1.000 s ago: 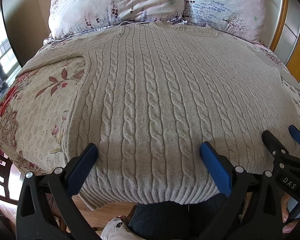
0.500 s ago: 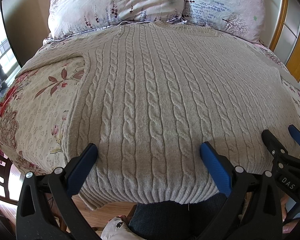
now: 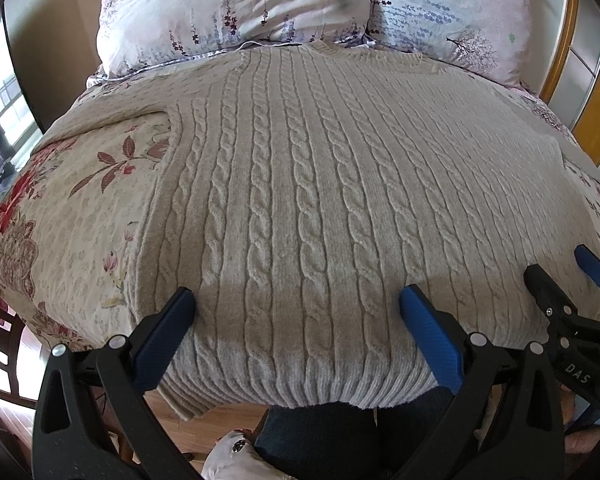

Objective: Fold small clothes

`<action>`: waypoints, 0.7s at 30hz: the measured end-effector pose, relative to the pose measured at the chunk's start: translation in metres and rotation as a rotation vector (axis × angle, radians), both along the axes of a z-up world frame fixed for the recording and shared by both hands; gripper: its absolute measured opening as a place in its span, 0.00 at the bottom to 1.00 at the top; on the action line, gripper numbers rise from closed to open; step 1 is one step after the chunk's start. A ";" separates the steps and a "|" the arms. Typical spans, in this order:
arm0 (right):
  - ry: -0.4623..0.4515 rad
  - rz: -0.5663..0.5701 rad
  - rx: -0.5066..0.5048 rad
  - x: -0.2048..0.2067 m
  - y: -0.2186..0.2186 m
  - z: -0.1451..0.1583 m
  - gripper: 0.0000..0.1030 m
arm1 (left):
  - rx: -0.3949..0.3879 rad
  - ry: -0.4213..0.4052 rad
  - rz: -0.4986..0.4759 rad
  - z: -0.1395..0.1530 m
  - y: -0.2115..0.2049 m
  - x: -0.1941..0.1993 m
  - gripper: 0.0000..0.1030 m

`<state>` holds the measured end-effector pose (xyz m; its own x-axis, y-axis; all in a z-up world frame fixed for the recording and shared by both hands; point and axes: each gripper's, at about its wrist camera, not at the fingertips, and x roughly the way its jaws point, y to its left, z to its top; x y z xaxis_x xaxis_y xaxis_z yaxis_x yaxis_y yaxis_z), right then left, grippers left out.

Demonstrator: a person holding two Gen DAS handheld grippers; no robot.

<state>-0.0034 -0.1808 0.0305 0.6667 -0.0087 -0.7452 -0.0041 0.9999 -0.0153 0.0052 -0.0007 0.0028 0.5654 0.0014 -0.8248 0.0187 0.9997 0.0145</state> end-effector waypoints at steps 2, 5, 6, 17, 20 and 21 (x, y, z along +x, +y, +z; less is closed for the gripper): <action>0.007 0.001 0.019 0.004 -0.004 0.003 0.99 | 0.005 0.000 -0.012 0.001 0.000 0.005 0.98; -0.013 -0.039 0.096 0.021 -0.034 0.020 0.99 | 0.045 -0.011 -0.031 0.005 -0.005 0.019 0.98; -0.022 -0.073 0.132 0.030 -0.052 0.028 0.99 | 0.071 -0.019 -0.033 0.007 -0.008 0.026 0.98; -0.022 -0.788 0.475 0.098 -0.305 0.043 0.71 | 0.069 -0.024 0.023 0.025 -0.006 0.094 0.98; -0.023 -0.894 0.526 0.100 -0.345 0.034 0.68 | 0.072 -0.025 0.034 0.025 -0.003 0.104 0.98; -0.024 -0.917 0.543 0.100 -0.351 0.031 0.68 | 0.075 -0.022 0.039 0.024 -0.002 0.108 0.98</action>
